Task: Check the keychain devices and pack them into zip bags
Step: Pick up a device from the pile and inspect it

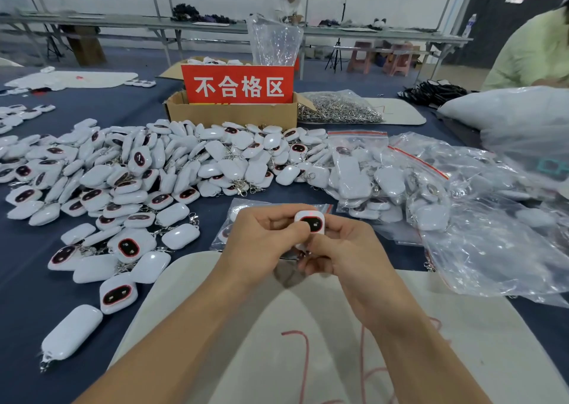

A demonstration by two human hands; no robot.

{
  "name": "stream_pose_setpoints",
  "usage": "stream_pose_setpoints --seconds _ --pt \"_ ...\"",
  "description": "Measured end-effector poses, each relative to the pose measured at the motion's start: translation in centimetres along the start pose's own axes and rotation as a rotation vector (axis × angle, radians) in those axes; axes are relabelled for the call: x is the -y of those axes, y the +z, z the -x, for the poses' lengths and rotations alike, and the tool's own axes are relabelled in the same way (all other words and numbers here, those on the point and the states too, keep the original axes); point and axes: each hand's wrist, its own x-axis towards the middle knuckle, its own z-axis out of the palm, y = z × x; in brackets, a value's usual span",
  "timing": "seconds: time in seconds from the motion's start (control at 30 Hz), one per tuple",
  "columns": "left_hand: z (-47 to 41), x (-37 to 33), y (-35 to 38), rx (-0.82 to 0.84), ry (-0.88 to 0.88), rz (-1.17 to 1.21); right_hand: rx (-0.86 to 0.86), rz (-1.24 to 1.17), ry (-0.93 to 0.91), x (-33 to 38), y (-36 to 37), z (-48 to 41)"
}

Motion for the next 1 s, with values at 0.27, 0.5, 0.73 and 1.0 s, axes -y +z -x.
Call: stream_pose_setpoints --seconds 0.27,0.5,0.73,1.0 --pt "0.1 0.5 0.3 -0.269 0.056 -0.232 -0.371 0.345 -0.235 -0.8 0.5 -0.2" --pt "-0.2 0.7 -0.3 -0.162 0.084 -0.34 -0.279 0.43 -0.213 -0.7 0.3 -0.6" --pt "-0.3 0.9 -0.3 -0.095 0.044 -0.305 -0.195 0.093 0.054 -0.2 0.3 -0.4" --pt "-0.6 0.9 -0.1 -0.248 0.048 -0.308 -0.328 0.43 -0.238 -0.4 0.6 0.1"
